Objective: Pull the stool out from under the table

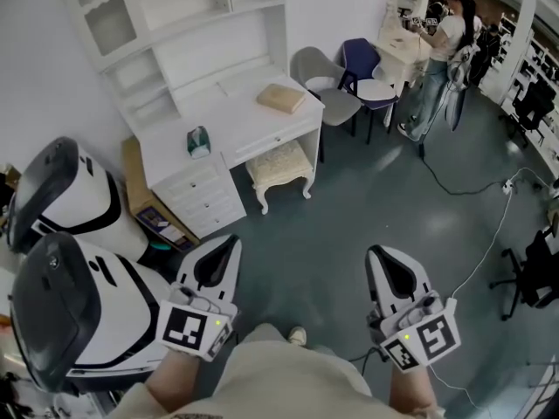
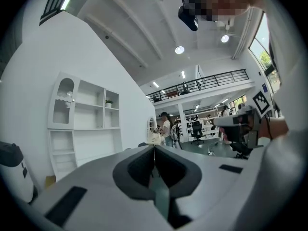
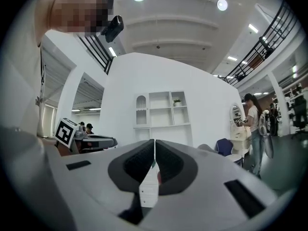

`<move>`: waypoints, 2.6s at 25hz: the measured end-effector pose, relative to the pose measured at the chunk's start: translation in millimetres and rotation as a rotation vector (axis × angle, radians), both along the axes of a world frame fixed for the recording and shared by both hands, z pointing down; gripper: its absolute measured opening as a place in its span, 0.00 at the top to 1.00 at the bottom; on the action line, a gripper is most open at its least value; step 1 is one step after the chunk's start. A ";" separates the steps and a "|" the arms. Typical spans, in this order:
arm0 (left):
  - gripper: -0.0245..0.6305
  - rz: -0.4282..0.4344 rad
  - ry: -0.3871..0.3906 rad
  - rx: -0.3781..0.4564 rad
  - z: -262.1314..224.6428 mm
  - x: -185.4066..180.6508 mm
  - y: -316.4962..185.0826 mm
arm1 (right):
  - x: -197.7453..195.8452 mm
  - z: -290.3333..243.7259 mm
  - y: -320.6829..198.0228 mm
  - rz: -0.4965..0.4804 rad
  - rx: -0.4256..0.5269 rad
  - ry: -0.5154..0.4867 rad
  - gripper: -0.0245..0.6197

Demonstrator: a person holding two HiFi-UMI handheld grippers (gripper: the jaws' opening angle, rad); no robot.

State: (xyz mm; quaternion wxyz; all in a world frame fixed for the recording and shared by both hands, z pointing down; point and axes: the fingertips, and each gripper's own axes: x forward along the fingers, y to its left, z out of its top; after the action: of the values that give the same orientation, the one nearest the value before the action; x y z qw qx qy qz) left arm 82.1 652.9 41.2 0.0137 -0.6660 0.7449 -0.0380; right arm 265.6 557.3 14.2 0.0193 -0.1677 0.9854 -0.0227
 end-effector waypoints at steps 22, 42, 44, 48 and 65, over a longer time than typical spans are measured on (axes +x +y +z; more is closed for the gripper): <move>0.55 -0.076 0.039 0.049 24.2 -62.1 -86.4 | -42.5 39.5 -103.6 0.043 -0.043 0.073 0.51; 0.55 -0.048 0.117 -0.111 69.1 -236.5 -290.9 | -238.4 74.1 -296.5 -0.004 -0.205 0.192 0.51; 0.55 -0.054 0.129 -0.134 71.5 -258.0 -313.4 | -261.6 78.4 -319.4 -0.007 -0.211 0.208 0.51; 0.55 -0.064 0.143 -0.163 85.3 -293.0 -346.9 | -300.9 103.2 -356.5 -0.013 -0.245 0.245 0.51; 0.55 -0.123 0.267 -0.293 185.6 -385.4 -424.2 | -414.5 213.8 -454.4 -0.070 -0.343 0.454 0.50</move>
State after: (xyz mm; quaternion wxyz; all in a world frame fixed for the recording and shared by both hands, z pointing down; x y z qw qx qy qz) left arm -303.3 228.7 226.8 -0.1847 -0.6133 0.7657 -0.0583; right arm -148.9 102.9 228.0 -0.2315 -0.1352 0.9514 -0.1515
